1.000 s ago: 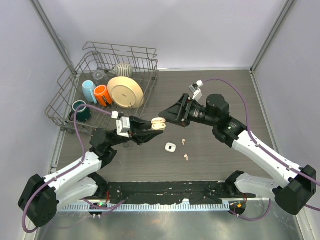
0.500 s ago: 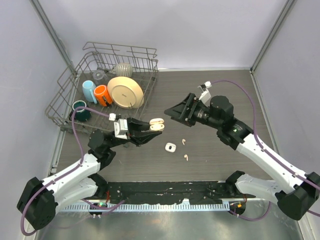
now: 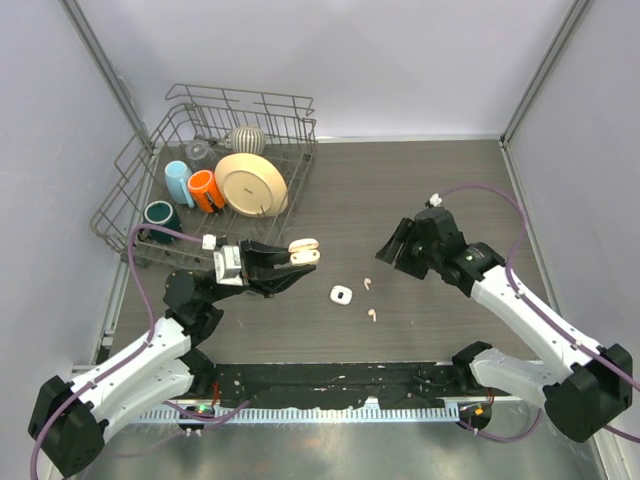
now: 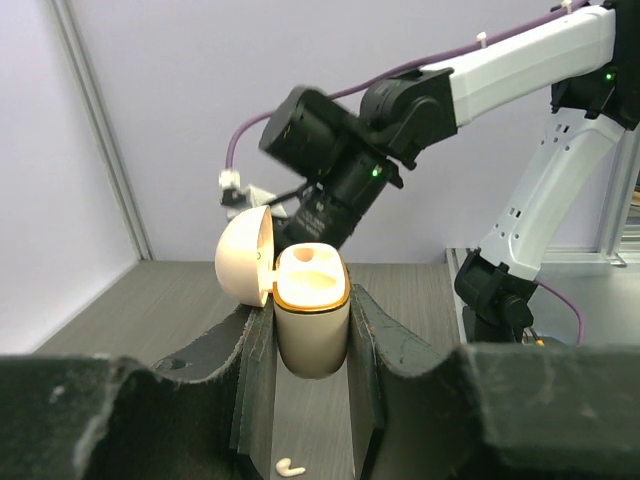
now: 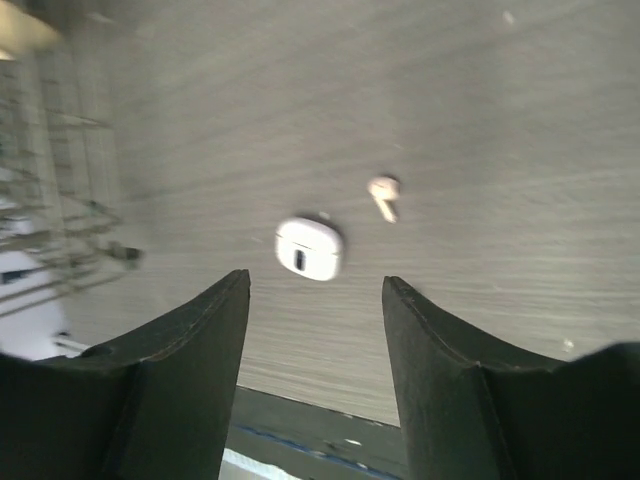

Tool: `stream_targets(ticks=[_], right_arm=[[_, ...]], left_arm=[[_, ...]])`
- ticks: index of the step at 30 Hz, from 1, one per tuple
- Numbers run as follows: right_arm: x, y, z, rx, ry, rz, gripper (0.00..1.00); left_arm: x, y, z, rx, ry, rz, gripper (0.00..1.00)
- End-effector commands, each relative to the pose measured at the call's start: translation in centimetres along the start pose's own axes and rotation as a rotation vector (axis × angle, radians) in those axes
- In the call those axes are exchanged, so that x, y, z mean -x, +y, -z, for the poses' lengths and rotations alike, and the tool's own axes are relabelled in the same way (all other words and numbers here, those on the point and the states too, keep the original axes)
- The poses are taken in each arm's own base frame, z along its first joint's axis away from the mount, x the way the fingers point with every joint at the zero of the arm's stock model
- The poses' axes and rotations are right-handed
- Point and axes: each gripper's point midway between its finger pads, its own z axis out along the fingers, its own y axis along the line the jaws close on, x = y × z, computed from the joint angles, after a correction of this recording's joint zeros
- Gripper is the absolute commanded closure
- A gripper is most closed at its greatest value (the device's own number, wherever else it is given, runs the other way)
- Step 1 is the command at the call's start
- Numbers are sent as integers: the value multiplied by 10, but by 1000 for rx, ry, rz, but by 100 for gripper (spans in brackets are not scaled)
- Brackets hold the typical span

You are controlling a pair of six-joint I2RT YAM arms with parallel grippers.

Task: Insert the wireless bluetooth earbuds into the charging case
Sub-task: Adjust the earbud at the center of the board.

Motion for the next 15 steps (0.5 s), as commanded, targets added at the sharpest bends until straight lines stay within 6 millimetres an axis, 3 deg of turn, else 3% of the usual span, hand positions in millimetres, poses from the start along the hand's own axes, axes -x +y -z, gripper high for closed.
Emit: stream_targets(ticks=[1,7,15], right_arm=[[-32,-41,-10,-132,138,104,41],[-65,-36,-10,-53,230,210,47],[-99,-56,-17,-143,316,365,47]], left_arm=[[8,1,0,14,-22,-25,100],[9,1,-1,11,-22,-17,100],[10,-2,-1,4,-23,-2,100]])
